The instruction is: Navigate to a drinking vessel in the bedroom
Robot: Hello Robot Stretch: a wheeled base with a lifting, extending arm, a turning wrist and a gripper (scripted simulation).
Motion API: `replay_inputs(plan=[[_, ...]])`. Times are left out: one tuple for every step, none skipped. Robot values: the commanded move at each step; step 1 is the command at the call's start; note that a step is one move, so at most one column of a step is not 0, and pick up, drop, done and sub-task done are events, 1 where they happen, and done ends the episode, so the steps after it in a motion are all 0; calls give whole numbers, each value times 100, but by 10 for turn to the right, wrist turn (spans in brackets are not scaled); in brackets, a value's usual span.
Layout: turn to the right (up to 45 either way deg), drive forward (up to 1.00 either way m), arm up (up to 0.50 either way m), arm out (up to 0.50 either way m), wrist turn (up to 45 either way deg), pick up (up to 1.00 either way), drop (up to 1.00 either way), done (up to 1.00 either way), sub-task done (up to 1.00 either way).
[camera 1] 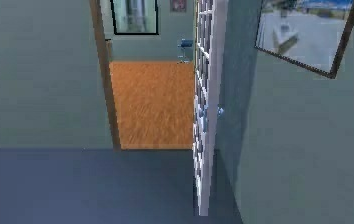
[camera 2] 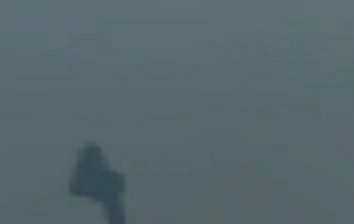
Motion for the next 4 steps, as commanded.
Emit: replay_inputs(plan=[[-180, 0, 0, 0, 0, 0, 0, 0, 0], [-30, 0, 0, 0, 0, 0, 0, 0, 0], [0, 80, 0, 0, 0, 0, 0, 0, 0], [210, 0, 0, 0, 0, 0, 0, 0, 0]])
